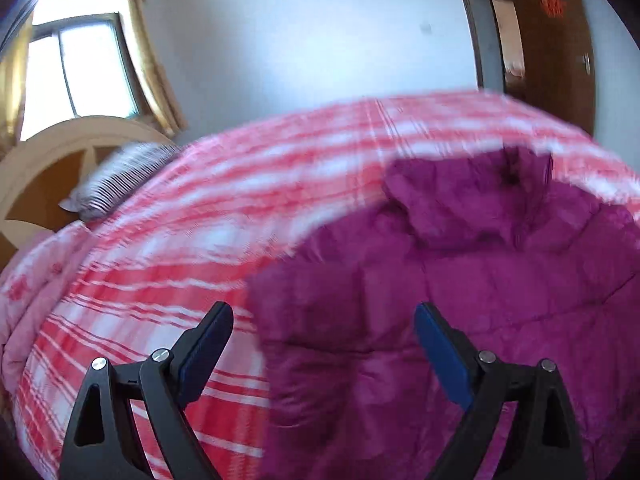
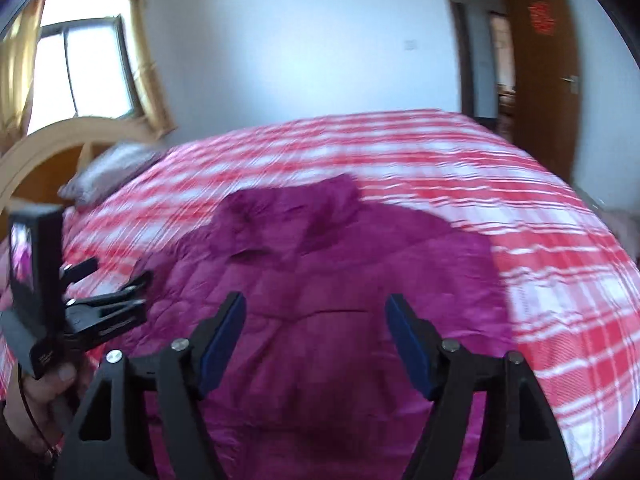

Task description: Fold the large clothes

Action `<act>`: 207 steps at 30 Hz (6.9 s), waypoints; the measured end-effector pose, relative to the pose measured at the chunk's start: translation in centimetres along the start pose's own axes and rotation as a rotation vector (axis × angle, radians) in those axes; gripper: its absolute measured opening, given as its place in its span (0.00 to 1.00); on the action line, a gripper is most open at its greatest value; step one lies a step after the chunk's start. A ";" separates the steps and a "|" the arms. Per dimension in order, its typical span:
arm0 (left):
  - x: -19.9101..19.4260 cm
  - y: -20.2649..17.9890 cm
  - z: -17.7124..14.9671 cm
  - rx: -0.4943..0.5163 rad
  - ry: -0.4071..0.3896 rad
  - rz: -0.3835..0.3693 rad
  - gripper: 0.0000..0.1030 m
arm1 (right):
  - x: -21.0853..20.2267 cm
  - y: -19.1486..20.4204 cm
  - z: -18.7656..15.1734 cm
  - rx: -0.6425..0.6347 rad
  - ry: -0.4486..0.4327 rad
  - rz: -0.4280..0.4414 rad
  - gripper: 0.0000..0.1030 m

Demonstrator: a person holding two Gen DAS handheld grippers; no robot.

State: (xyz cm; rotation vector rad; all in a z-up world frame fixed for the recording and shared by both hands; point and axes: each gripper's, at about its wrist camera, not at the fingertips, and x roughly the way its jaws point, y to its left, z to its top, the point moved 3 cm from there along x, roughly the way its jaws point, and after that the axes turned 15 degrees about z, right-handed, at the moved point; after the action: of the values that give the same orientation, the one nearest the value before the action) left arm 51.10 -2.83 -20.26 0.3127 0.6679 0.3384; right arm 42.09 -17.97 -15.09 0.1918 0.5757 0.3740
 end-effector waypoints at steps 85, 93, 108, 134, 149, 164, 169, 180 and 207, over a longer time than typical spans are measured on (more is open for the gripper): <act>0.0 -3.7 -4.2 0.028 0.067 -0.162 0.99 | 9.4 -3.3 -2.1 -0.035 0.194 -0.103 0.46; 0.3 -3.6 -4.2 0.018 0.081 -0.179 0.99 | 9.3 -2.9 -2.3 -0.052 0.195 -0.120 0.46; -3.1 -0.3 0.2 0.010 -0.026 -0.167 0.99 | 9.3 -2.9 -2.6 -0.064 0.192 -0.131 0.46; 10.8 -9.5 13.1 0.157 0.118 -0.269 0.99 | 9.1 -2.8 -2.6 -0.054 0.181 -0.118 0.47; 8.9 -10.7 13.6 0.254 0.010 -0.324 0.09 | 9.1 -2.7 -2.5 -0.052 0.178 -0.115 0.47; 8.4 -6.6 10.3 0.094 -0.070 -0.358 0.09 | 6.0 -3.6 0.9 0.033 0.124 -0.026 0.61; 8.8 -6.4 10.3 0.071 -0.074 -0.370 0.09 | 5.2 -6.0 8.7 0.044 0.031 -0.089 0.78; 9.0 -6.7 10.3 0.077 -0.084 -0.378 0.09 | 15.9 -11.4 13.0 0.043 0.271 -0.179 0.21; 7.6 -5.9 8.3 0.088 -0.048 -0.390 0.09 | 12.1 -11.9 12.7 -0.088 0.141 -0.157 0.76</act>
State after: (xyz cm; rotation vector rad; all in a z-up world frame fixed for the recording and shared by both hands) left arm 63.28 -6.48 -20.49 0.2660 0.6813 -0.0710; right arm 62.03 -25.01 -13.95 0.0353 0.7072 0.2614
